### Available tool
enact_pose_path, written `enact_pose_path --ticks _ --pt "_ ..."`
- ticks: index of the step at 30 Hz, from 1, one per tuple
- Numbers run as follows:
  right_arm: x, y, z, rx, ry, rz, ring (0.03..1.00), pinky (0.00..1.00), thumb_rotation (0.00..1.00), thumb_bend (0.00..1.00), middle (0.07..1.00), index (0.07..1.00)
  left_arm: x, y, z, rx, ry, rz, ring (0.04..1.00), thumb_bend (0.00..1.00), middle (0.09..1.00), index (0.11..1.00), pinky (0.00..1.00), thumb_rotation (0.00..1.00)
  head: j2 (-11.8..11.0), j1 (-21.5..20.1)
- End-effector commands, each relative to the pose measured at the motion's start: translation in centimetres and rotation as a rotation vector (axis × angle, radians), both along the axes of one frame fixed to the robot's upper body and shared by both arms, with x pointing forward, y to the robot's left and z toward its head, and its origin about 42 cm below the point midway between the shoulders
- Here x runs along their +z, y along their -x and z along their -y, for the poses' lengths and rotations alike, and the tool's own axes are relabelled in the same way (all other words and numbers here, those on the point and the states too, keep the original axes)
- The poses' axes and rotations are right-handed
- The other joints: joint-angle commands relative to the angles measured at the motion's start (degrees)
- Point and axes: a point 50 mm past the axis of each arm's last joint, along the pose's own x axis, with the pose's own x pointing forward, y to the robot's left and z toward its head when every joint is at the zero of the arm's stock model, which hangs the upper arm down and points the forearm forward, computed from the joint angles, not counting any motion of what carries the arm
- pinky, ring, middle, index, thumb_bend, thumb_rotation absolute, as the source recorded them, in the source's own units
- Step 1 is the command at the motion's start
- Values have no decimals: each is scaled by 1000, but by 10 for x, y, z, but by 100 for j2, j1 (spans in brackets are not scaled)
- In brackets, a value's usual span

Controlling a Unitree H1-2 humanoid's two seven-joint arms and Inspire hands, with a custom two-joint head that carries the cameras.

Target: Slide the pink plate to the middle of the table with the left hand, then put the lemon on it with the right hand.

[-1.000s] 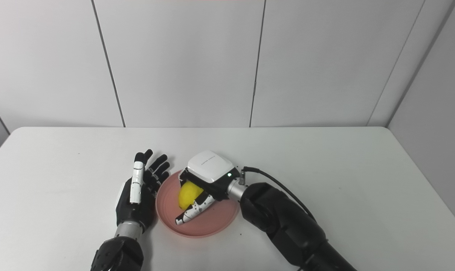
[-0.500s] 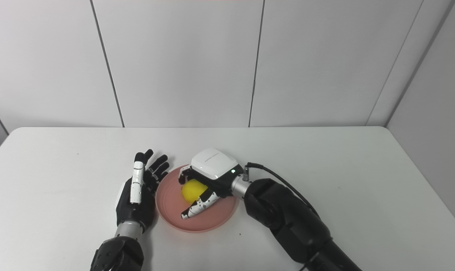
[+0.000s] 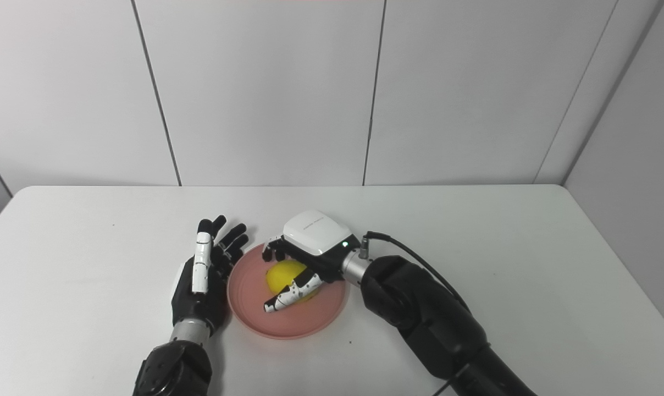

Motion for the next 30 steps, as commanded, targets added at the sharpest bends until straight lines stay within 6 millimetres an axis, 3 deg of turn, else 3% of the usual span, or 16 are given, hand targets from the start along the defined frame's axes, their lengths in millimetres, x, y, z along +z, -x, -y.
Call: enact_pose_path --ticks 1,5,13,22,26,30 --pt "42 -4 -6 75 -75 120 574 471 737 976 632 633 -4 1 17 -5 39 -49 855 784 812 897 953 808 -4 -10" --pt "49 -1 -5 108 -101 130 550 463 730 954 608 621 -3 0 17 -4 47 -46 847 770 817 903 890 793 -14 -24" --pt "65 7 5 140 -191 162 499 416 767 966 571 612 -4 -2 18 -15 41 -43 842 765 817 911 868 793 -27 -14" --pt "69 2 36 54 -389 206 483 398 860 940 572 627 -5 -1 16 -15 29 -46 871 764 820 918 931 811 -1 -3" --pt "64 0 50 -11 -462 204 547 439 871 939 616 640 -5 -1 15 -18 48 -44 870 758 822 916 927 797 8 -34" --pt "55 -2 63 -85 -524 186 665 575 900 922 687 671 -8 -3 14 -25 43 -41 869 742 833 928 900 808 -17 -45"
